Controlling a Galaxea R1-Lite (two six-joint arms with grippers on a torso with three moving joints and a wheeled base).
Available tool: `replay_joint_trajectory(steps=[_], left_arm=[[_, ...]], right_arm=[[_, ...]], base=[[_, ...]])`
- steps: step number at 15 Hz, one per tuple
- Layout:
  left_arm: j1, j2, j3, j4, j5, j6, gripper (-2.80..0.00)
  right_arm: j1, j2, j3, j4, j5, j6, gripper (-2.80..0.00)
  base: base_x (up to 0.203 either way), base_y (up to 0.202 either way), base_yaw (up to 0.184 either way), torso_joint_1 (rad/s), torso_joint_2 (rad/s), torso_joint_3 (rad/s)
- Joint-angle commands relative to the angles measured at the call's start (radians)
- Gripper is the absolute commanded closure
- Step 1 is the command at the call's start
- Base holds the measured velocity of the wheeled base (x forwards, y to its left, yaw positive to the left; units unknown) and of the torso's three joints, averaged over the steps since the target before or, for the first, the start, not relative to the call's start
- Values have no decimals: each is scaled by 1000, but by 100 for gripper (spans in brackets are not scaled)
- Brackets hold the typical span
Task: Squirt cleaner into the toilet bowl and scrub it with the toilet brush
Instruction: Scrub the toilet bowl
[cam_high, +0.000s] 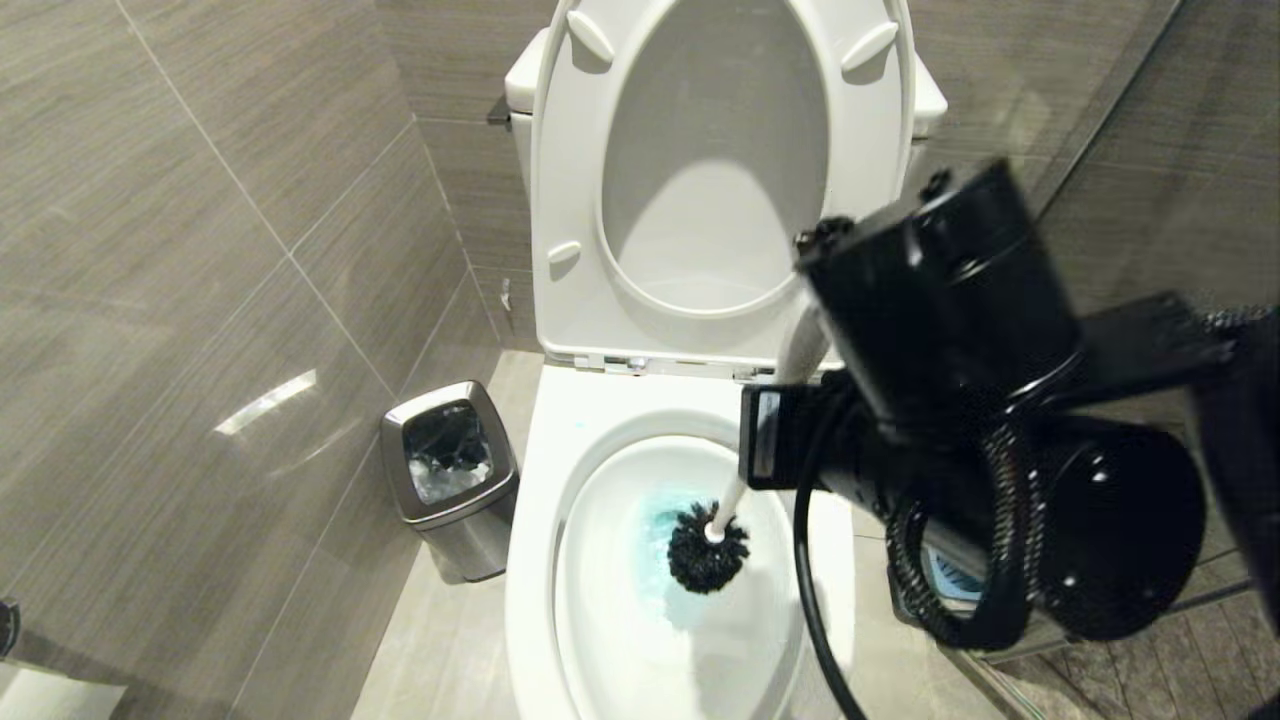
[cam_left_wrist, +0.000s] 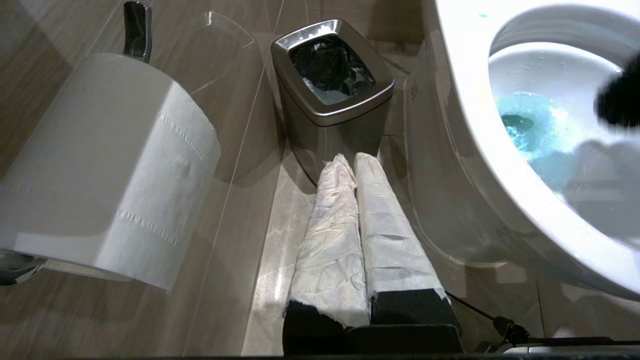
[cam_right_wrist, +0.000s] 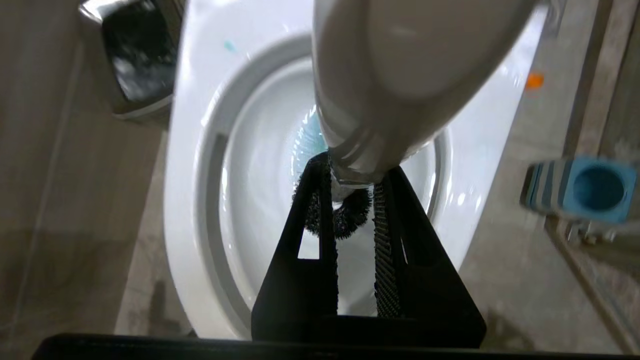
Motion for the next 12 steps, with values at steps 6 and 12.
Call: replay_joint_trajectory(steps=[6, 12], left_arm=[[1, 0, 0, 0, 0, 0, 0], [0, 0, 0, 0, 0, 1, 0]], right_arm=[[10, 55, 51, -24, -10, 31, 0], [9, 62, 45, -23, -10, 19, 0]], base=[[0, 0, 0, 0, 0, 0], [0, 0, 0, 0, 0, 0]])
